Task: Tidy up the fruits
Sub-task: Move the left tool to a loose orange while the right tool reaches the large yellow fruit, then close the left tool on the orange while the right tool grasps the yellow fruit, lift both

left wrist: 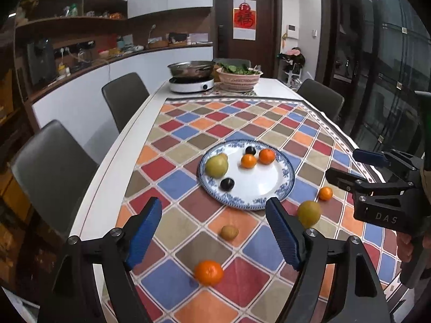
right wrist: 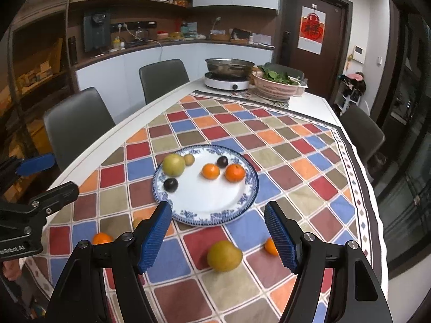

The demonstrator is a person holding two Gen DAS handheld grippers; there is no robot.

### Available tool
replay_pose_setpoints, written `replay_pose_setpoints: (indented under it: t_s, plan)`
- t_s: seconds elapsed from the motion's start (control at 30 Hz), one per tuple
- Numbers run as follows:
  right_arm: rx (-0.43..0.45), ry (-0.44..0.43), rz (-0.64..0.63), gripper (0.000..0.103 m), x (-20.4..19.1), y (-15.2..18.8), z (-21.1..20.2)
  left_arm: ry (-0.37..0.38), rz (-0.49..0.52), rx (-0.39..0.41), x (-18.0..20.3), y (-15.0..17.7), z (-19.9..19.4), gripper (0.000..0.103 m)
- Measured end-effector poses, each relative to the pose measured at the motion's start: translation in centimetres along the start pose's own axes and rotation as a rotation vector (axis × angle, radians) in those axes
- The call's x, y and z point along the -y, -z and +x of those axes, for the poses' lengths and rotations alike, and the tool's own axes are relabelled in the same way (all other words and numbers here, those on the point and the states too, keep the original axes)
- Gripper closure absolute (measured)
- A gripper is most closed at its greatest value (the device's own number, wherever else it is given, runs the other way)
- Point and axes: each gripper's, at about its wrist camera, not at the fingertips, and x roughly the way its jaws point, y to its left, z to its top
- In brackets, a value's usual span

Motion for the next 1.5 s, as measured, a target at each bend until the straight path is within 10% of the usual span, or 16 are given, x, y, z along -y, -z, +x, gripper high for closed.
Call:
replay_pose_setpoints:
  t_s: [1.2, 1.5]
  plan:
    - [-0.200, 0.077, 0.147, 0.031, 1.1, 7.9, 7.6, -0.046, -0.053, -0.297, -1.2, 8.6, 8.1, 0.024]
    - [-0.221, 0.066, 0.141, 0.038, 0.8, 7.9, 9.5, -0.017, -0.083, -0.328, -1.7, 8.8, 9.6, 0.041]
